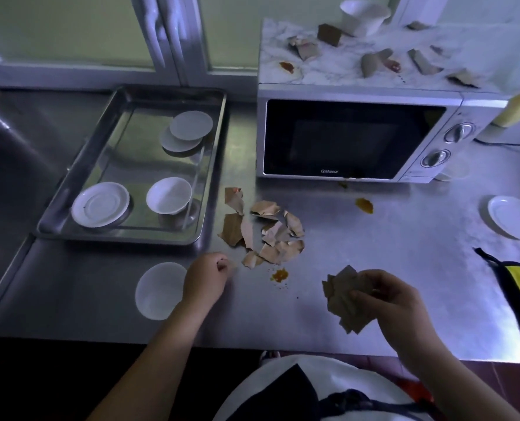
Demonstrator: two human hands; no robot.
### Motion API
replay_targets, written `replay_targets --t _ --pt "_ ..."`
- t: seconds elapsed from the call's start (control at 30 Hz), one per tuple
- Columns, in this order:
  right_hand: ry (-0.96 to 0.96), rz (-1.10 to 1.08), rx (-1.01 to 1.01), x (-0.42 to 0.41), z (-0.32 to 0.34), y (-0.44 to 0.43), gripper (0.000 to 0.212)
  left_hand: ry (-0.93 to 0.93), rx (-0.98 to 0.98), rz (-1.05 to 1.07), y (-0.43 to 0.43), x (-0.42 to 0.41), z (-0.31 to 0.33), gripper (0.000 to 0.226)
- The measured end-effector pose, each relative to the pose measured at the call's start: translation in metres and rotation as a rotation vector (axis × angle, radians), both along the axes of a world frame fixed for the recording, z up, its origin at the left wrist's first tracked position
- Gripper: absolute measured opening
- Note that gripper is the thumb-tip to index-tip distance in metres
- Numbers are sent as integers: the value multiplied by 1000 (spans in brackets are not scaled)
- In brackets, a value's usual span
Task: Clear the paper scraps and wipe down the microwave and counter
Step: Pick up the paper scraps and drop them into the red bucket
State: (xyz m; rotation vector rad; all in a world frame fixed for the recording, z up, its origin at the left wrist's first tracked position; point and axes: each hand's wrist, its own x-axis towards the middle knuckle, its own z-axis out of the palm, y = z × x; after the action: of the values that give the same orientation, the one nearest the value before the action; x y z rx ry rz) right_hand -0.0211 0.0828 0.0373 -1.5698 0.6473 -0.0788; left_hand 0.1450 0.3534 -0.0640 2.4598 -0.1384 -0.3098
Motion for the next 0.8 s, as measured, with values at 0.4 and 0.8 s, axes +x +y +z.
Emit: replay_targets --t 0.4,0.8 --pt "-149 422 16 39 21 41 21 348 -859 -22 -33 -72 88 34" --pt "-100 483 -99 28 20 32 36 422 -911 -153 -37 -82 97 40"
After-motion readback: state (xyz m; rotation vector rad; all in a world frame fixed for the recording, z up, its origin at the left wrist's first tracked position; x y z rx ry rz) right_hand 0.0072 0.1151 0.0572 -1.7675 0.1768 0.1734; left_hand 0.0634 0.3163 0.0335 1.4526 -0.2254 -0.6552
